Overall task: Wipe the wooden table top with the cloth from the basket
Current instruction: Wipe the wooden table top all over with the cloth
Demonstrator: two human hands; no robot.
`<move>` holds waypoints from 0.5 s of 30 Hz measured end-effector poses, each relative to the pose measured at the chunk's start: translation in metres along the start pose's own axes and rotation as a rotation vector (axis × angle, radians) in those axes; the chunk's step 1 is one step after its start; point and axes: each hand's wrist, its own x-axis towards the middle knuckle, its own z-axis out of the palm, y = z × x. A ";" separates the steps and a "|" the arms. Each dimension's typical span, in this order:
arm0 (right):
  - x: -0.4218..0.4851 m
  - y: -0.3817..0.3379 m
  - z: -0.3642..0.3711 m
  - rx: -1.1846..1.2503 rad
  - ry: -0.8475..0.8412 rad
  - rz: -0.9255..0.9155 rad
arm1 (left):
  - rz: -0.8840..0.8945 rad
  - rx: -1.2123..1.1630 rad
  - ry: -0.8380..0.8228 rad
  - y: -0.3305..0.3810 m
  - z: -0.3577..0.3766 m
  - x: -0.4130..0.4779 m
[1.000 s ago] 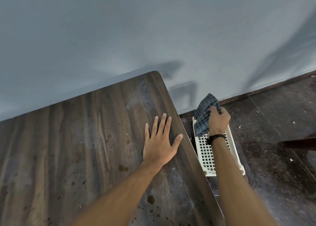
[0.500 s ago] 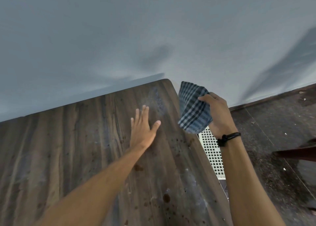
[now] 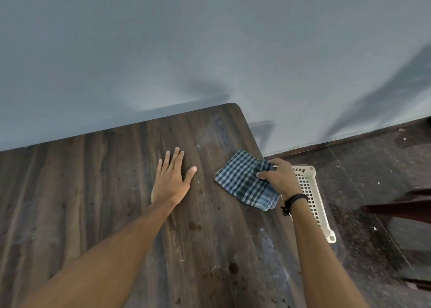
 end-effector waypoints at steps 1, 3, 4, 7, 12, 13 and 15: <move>0.003 -0.003 0.000 -0.023 -0.008 -0.012 | -0.001 0.001 0.008 0.000 0.000 0.000; 0.009 -0.013 0.001 -0.050 -0.036 -0.006 | -0.002 0.006 0.024 0.000 0.000 0.000; 0.012 -0.016 0.002 -0.032 -0.053 0.015 | -0.004 0.008 0.031 0.001 0.000 0.001; 0.018 -0.020 0.004 0.203 -0.058 0.118 | -0.012 0.010 0.037 0.002 0.000 0.001; 0.008 -0.012 0.005 0.481 -0.032 0.226 | -0.021 0.031 0.043 0.003 0.000 0.001; 0.006 -0.009 0.005 0.374 -0.020 0.207 | -0.023 0.039 0.045 0.003 0.001 0.001; -0.001 -0.003 0.010 -0.067 0.107 0.089 | -0.026 0.047 0.049 0.004 0.001 0.001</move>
